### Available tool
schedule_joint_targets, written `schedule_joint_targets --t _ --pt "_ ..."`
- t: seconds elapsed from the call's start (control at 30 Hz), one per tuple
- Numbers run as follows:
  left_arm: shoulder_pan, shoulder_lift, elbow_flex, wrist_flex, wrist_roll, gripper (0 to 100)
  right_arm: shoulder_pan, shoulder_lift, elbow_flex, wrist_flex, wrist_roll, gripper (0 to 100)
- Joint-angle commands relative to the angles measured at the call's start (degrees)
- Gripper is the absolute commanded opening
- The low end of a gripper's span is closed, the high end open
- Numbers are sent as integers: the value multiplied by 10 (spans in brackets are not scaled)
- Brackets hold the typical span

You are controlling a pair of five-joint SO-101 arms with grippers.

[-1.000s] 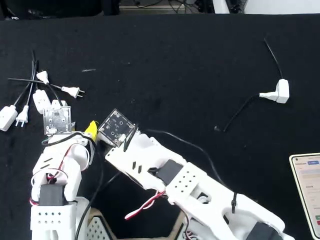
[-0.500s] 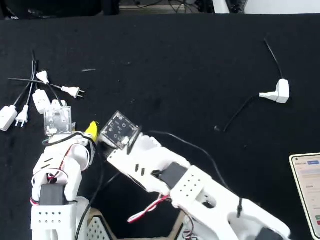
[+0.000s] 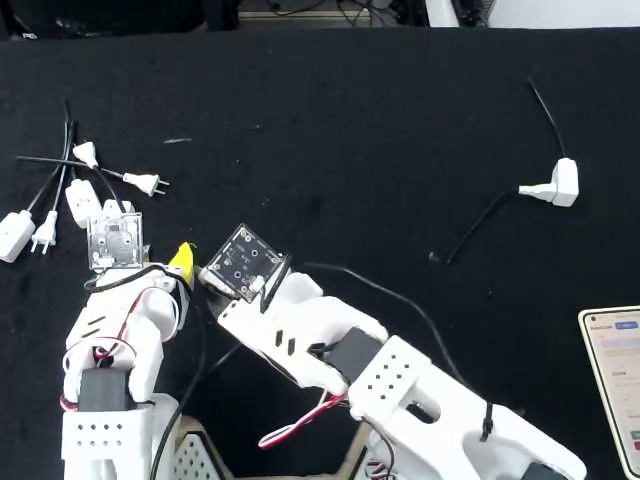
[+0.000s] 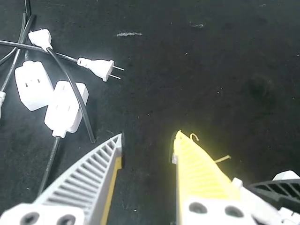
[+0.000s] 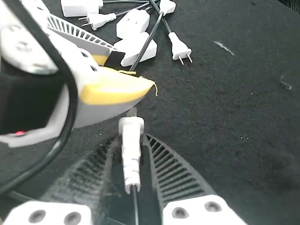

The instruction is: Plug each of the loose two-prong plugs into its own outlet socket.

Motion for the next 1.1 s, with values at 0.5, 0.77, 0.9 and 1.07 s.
schedule_joint_targets --t 0.5,0.77,0.9,1.07 --pt "9 4 0 -2 -7 185 -6 -9 -30 -4 -7 10" --pt "8 3 0 -2 -7 185 -4 -9 -31 -4 -6 10" --pt "-7 -3 -17 2 -3 185 -3 -5 -29 1 -2 10" --pt "-62 3 -65 25 20 185 -3 -4 -34 25 13 10"
